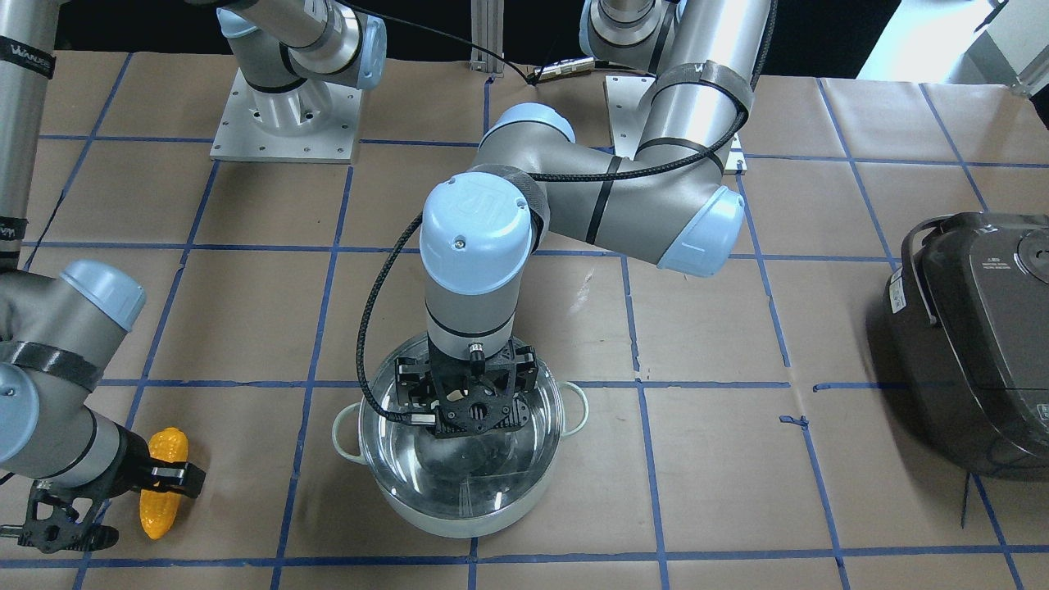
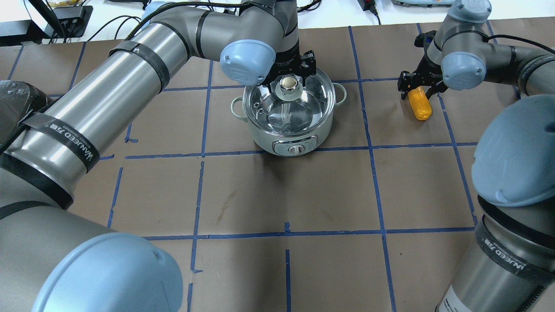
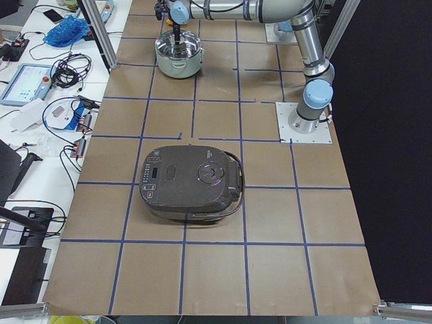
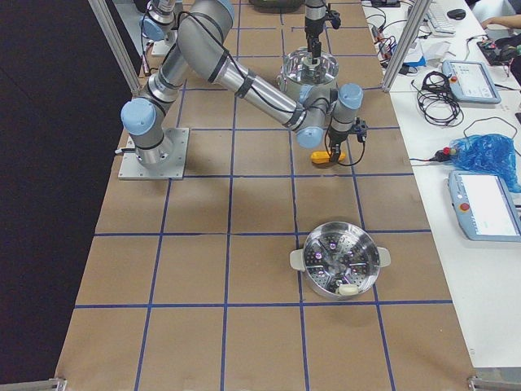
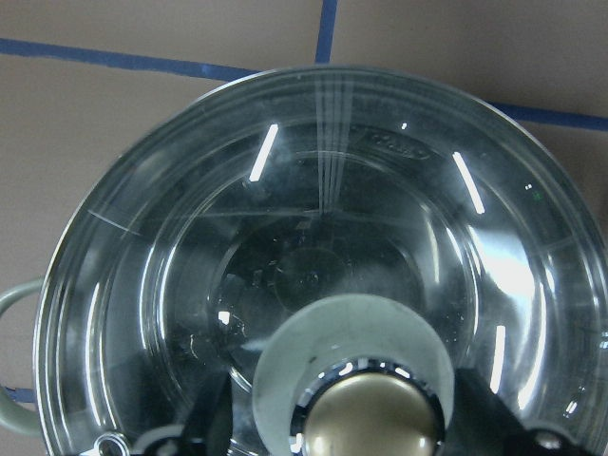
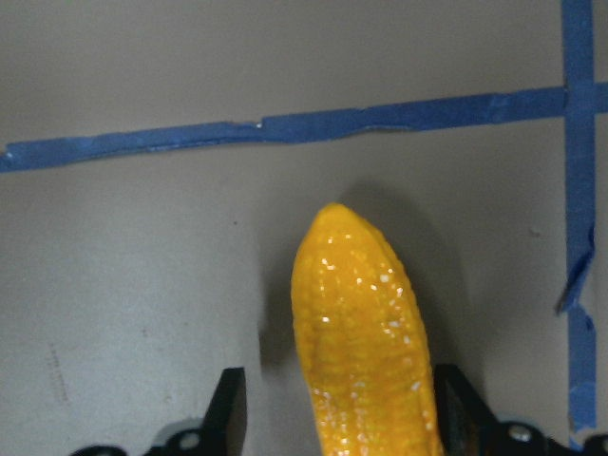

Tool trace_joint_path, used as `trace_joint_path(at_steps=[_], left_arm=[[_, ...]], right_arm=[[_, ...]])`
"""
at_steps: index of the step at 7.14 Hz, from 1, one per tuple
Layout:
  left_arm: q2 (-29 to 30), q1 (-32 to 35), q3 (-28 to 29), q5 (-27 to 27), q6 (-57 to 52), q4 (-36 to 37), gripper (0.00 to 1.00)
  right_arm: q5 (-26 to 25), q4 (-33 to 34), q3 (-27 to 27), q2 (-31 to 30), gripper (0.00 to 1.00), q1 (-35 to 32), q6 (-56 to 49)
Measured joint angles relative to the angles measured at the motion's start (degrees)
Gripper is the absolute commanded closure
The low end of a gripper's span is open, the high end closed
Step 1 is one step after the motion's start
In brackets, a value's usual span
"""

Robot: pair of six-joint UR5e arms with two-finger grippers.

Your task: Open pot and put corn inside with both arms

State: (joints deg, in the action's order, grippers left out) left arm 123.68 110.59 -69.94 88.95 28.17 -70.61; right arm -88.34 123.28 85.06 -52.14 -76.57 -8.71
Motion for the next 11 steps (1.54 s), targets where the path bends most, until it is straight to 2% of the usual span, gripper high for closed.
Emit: trace_joint_path(at_steps=[1,3,5,6,7,8,10,11], left_arm=[[0.0,0.1,0.0,0.0,0.1,0.1,0.79],[-0.5,0.3,0.1,0.1,0.7,-0.1,0.8],[-4.6,-0.9,0.7,0.3,-0.9,-2.3,0.79],[-7.2,-3.7,0.6,0.4,-4.5,-4.5,0.79],[-9.7,-8.5,0.1,0.5,-10.6,-6.7,0.8],[-11.3,-14.7,-0.5,0.5,-18.7,-8.4,0.81],[-10.8,-25.7,-2.9,0.2,-30.9,-7.6,0.81],[-9.3,-28.8,-5.7,0.3,-34.2,-3.7,0.81]], right_arm=[[0.0,0.3,0.4,0.0,0.94,0.0,-0.6],[0.0,0.1,0.1,-0.5,0.93,0.0,-1.1],[0.0,-1.1,-0.6,-3.1,0.93,-0.2,-1.4],[0.1,-3.2,-1.0,-6.0,0.93,-1.2,-1.3],[0.3,-5.4,-1.9,-8.9,0.93,-4.3,0.2],[0.4,-7.0,-3.6,-10.8,0.92,-10.7,4.9],[0.1,-7.5,-8.9,-9.0,0.92,-24.5,18.1],[-0.8,-7.4,-10.6,-7.0,0.91,-28.9,22.9]])
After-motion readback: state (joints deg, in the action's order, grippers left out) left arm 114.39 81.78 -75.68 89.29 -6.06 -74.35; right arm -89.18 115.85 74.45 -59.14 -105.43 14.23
